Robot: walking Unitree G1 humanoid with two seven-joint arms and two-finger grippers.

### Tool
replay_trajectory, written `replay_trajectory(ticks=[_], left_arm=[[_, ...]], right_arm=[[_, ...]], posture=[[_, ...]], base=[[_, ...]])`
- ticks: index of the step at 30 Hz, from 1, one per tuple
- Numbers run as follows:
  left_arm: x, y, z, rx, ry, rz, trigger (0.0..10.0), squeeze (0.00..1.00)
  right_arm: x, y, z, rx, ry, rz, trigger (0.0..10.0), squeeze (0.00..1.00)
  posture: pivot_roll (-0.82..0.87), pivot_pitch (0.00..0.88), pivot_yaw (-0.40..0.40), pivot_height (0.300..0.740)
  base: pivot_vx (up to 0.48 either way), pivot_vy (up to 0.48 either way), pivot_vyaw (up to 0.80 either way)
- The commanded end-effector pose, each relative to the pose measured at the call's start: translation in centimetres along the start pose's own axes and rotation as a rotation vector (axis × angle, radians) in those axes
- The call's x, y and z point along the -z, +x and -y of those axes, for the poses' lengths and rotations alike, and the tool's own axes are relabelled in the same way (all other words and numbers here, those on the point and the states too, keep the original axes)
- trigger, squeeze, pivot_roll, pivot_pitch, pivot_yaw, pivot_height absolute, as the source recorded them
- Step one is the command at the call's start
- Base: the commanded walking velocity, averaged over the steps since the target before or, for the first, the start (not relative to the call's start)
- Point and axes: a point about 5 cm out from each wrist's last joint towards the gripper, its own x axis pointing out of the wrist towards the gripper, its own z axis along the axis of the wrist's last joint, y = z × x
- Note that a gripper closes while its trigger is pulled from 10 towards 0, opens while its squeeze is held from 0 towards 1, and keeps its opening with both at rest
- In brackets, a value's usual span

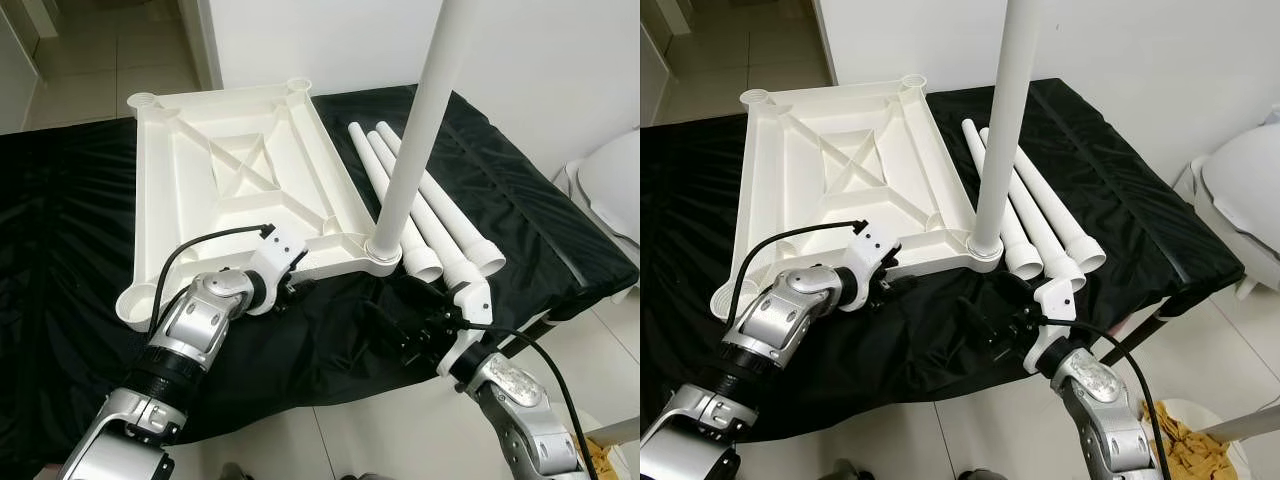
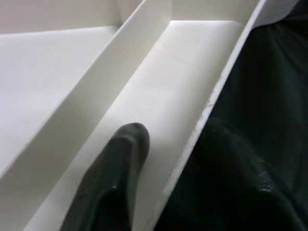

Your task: Building children table

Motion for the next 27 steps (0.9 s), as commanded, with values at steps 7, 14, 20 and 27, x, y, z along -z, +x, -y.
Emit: replay_trajectory(ticks=[7, 14, 20, 27], left_arm=[[3.1, -0.9, -0.9, -0.126, -0.036, -0.153, 0.0, 0.0], [4.0, -2.1, -0.6, -0.162, -0.065, -0.182, 0.0, 0.0], [4.6, -3.2, 0.0, -0.172, -0.061, -0.199, 0.0, 0.0], [5.1, -4.4, 0.7, -0.211, -0.09, -0.22, 0.0, 0.0]], right_arm=[[-0.2, 0.4, 0.8, -0.018, -0.036, -0.014, 10.0, 0.0], [-0.5, 0.7, 1.4, -0.02, -0.058, -0.01, 10.0, 0.0], [-0.6, 0.9, 1.7, -0.026, -0.07, -0.01, 10.0, 0.0], [-0.8, 1.4, 2.0, -0.043, -0.085, -0.008, 10.0, 0.0]], posture=[[-0.08, 0.102, 0.007, 0.74], [-0.08, 0.107, 0.004, 0.74], [-0.08, 0.11, 0.002, 0.74], [-0.06, 0.11, -0.01, 0.74]], base=[[0.0, 0.0, 0.0], [0.0, 0.0, 0.0], [0.0, 0.0, 0.0], [0.0, 0.0, 0.0]])
